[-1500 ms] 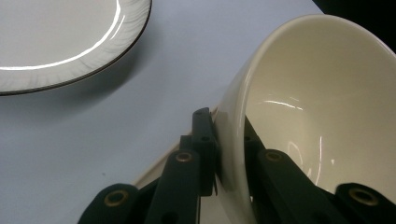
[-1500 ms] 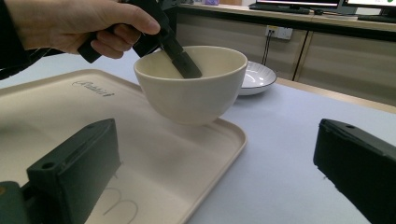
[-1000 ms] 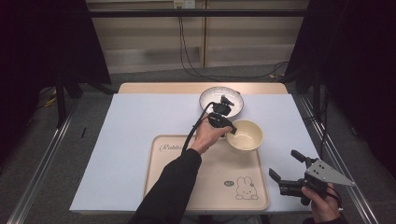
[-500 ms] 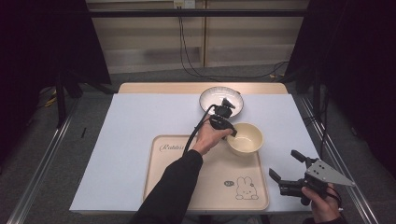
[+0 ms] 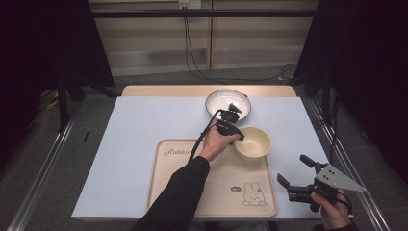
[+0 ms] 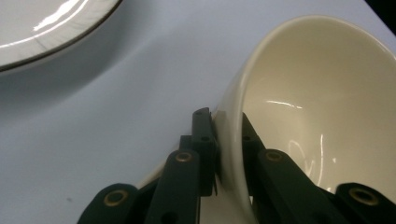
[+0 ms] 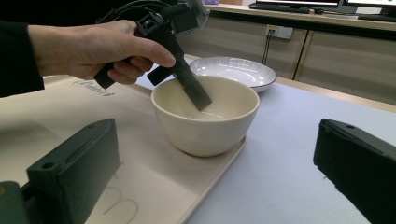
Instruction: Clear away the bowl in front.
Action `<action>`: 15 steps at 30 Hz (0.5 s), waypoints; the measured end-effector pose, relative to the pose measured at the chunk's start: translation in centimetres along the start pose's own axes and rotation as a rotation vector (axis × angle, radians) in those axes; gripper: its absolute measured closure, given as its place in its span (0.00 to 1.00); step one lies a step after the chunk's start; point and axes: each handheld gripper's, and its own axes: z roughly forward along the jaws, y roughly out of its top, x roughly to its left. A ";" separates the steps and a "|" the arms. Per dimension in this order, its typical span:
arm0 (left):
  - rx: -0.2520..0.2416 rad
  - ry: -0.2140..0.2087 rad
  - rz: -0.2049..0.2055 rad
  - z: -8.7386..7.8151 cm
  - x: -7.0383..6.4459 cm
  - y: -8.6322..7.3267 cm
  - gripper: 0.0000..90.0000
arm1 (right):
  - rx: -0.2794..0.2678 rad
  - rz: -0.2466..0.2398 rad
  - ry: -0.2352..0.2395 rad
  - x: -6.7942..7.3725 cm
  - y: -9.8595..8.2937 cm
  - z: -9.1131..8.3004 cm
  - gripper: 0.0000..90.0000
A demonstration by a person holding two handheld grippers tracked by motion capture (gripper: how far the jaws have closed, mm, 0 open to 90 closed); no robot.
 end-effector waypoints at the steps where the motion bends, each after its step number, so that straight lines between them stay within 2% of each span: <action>1: -0.005 0.002 0.007 0.0 -0.1 0.0 0.93 | 0.000 0.000 0.000 0.0 0.0 0.0 0.00; 3: -0.016 0.011 0.020 0.0 -0.3 0.0 0.92 | 0.002 -0.002 0.000 0.0 0.0 0.0 0.00; 4: -0.020 0.016 0.039 0.1 -0.3 -0.1 0.92 | 0.001 -0.002 -0.006 0.1 0.0 0.0 0.00; 5: -0.052 0.028 0.005 0.3 -0.6 -0.1 0.92 | 0.000 -0.002 -0.004 0.0 0.0 0.0 0.00; 6: -0.028 0.013 0.047 0.2 -0.4 -0.1 0.92 | 0.001 -0.003 -0.004 0.0 0.0 0.0 0.00; 14: -0.051 0.017 0.069 0.2 -0.4 -0.4 0.92 | 0.001 -0.003 -0.004 0.0 0.0 0.0 0.00; 15: -0.056 0.008 0.072 0.2 -0.3 -0.4 0.91 | 0.003 -0.004 0.003 0.0 0.0 0.0 0.00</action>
